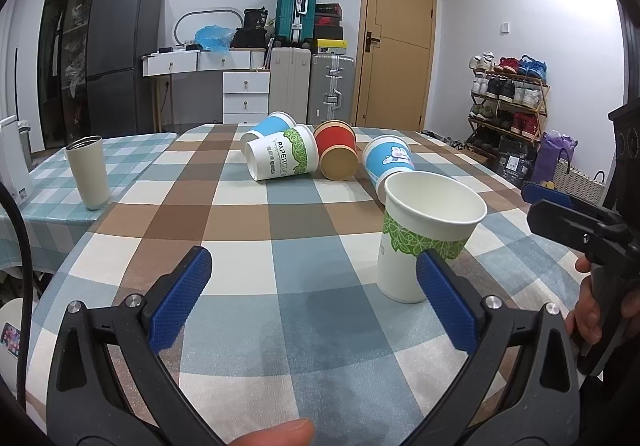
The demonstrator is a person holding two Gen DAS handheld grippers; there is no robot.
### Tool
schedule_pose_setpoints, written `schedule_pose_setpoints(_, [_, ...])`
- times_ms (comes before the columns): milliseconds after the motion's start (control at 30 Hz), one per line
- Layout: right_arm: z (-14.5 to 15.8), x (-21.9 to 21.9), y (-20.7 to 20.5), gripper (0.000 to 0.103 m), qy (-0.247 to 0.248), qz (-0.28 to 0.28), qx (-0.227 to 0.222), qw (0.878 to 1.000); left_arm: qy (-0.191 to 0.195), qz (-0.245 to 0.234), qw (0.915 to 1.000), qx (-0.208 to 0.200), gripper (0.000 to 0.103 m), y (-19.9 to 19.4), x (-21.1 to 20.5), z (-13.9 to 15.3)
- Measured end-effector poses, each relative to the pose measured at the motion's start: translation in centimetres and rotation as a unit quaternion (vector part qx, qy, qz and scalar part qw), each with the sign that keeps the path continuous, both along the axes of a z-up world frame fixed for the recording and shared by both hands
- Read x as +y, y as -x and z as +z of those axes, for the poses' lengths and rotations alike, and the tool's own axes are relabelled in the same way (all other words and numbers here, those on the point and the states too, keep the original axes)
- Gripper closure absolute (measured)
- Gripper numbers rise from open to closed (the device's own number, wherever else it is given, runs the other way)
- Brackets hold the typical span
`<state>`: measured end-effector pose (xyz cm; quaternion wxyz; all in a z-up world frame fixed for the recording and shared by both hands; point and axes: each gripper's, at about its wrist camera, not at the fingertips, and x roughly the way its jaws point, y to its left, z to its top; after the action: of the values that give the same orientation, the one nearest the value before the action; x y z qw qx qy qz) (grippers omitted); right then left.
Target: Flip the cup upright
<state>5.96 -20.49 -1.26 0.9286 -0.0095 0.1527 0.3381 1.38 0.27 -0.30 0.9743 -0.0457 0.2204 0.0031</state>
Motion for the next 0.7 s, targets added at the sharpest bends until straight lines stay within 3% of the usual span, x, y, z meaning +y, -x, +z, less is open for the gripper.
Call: schedule_pose_setpoints(700, [-0.02,0.09,0.11,0.000,0.004,0.000,-0.001,1.000,0.000,0.001,1.0000,-0.001,0.001,0.01,0.00,-0.06])
